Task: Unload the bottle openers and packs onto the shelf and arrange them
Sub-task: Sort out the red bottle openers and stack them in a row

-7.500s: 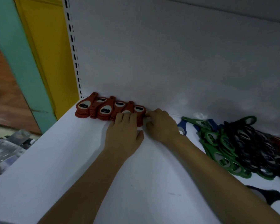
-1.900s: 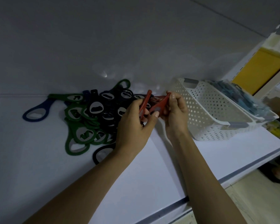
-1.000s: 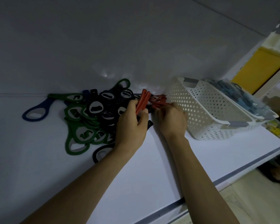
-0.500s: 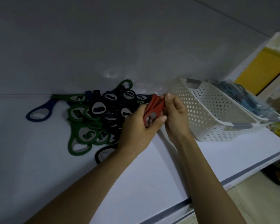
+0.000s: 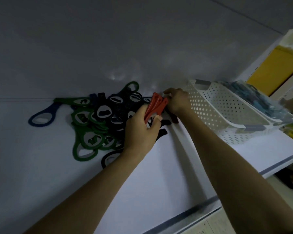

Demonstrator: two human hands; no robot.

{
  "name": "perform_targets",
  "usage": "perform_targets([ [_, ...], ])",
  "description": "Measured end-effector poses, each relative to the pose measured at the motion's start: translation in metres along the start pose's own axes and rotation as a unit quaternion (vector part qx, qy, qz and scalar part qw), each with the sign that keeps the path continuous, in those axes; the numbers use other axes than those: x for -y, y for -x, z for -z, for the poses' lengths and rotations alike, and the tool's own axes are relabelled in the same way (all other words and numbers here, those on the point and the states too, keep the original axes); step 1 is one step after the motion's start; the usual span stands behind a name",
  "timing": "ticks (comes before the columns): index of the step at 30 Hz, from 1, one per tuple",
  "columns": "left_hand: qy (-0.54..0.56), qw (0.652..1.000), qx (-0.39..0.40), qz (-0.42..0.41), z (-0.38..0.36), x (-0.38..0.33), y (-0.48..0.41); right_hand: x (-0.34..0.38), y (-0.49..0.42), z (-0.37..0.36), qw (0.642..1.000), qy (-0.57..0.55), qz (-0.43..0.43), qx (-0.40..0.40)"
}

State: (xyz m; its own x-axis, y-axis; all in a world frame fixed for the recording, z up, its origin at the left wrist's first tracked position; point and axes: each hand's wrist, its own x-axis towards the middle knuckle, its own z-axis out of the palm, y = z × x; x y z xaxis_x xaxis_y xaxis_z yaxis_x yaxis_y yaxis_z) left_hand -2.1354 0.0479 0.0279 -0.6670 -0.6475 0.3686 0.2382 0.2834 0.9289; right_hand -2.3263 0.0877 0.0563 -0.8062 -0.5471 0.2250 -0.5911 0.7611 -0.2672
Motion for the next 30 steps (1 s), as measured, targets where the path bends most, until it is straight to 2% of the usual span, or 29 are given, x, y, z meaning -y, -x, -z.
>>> perform_targets([
  [3,0.02,1.0,-0.011,0.013,0.002,-0.001,0.001,0.001,-0.006,-0.009,0.995,0.014,-0.033,0.096],
  [8,0.039,0.998,-0.026,0.044,0.003,-0.004,0.0,0.0,0.02,-0.014,0.997,-0.017,-0.061,0.049],
  [12,0.034,0.998,-0.021,0.042,0.002,-0.004,0.0,-0.006,0.056,-0.008,0.997,0.048,-0.038,0.048],
  [14,0.027,0.998,-0.024,0.045,0.001,-0.004,-0.001,-0.006,0.071,-0.004,0.998,0.04,-0.045,0.029],
  [18,0.025,0.998,-0.03,0.041,0.001,-0.005,-0.001,0.003,0.085,-0.003,0.996,0.065,-0.035,-0.048],
  [23,0.092,0.994,-0.024,0.06,0.001,-0.008,0.001,0.007,0.092,-0.005,0.982,0.124,0.066,-0.129],
  [26,0.08,0.995,-0.028,0.058,0.001,-0.007,0.001,0.008,0.098,0.002,0.967,0.022,0.091,-0.237],
  [30,0.048,0.997,-0.034,0.042,0.0,-0.008,0.0,0.023,0.109,0.008,0.905,-0.11,0.197,-0.36],
])
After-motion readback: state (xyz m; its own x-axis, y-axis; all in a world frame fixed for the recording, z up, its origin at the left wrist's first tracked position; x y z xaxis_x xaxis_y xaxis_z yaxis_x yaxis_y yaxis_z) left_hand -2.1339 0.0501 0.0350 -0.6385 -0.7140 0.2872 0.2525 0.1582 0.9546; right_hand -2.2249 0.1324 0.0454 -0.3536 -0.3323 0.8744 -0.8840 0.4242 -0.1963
